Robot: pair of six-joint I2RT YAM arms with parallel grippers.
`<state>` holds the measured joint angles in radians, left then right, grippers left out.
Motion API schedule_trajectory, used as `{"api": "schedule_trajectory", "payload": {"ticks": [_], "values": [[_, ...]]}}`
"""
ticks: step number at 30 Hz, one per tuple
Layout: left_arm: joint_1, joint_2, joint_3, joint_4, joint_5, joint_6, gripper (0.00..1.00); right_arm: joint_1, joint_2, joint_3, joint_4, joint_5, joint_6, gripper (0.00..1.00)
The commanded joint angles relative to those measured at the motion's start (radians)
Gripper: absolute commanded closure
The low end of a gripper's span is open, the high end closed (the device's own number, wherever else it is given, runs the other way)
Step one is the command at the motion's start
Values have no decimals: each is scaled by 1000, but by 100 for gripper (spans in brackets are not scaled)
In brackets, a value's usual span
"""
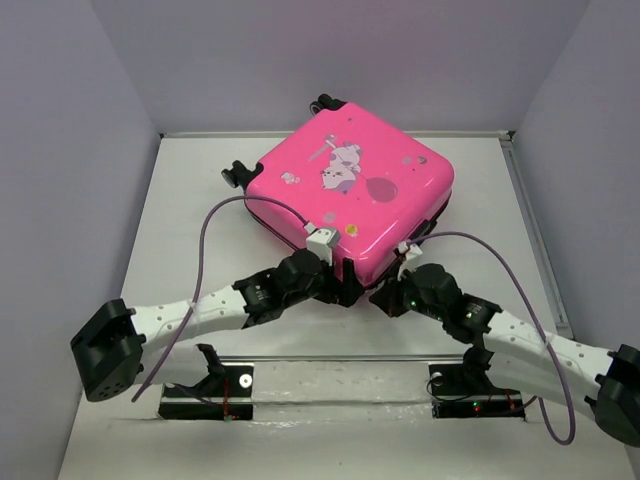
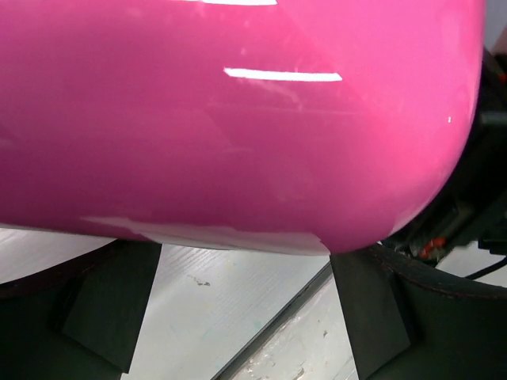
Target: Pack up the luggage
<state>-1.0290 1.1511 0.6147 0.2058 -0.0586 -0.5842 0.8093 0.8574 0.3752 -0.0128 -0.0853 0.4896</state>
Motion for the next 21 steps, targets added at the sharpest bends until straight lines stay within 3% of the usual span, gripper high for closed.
{"api": "schedule_trajectory", "payload": {"ticks": [1,5,9,16,21], "values": [[21,62,190,195,-110,67,4,181,-47,1,-104,16,92,93],[61,116,273,199,-107,54,5,353,-38,45,-127,56,162,93],[73,156,315,233,-75,37,6,482,37,88,-6,142,216,93],[113,144,384,209,-41,-8,2,508,138,47,388,373,290,93],[305,61,419,44,100,-25,1,508,149,67,352,455,265,93]]}}
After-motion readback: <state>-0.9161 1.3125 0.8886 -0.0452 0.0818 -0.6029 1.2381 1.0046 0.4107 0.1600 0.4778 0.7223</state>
